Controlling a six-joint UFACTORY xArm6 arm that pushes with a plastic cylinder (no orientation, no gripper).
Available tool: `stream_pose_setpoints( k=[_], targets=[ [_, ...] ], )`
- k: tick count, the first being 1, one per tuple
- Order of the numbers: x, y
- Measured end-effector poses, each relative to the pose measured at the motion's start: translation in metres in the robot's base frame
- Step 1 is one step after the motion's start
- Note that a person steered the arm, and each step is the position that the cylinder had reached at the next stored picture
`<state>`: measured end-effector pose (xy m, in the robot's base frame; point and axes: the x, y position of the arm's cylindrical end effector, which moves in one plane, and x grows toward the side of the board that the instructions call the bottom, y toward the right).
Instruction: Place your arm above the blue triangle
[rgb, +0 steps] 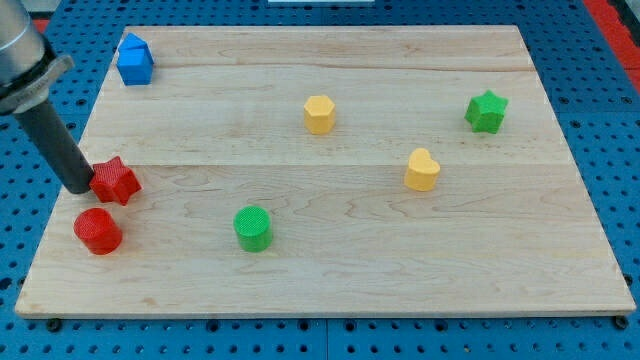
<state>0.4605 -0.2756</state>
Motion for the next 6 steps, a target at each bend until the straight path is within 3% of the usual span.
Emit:
stream_pose_setpoints(
  k=[1, 2, 3, 4, 5, 6],
  targets=[
    [-0.073, -0.006],
    [-0.105, 0.018],
    [-0.142, 0.085],
    [-0.221, 0.102],
    [-0.269, 0.093],
    [-0.269, 0.080]
  ],
)
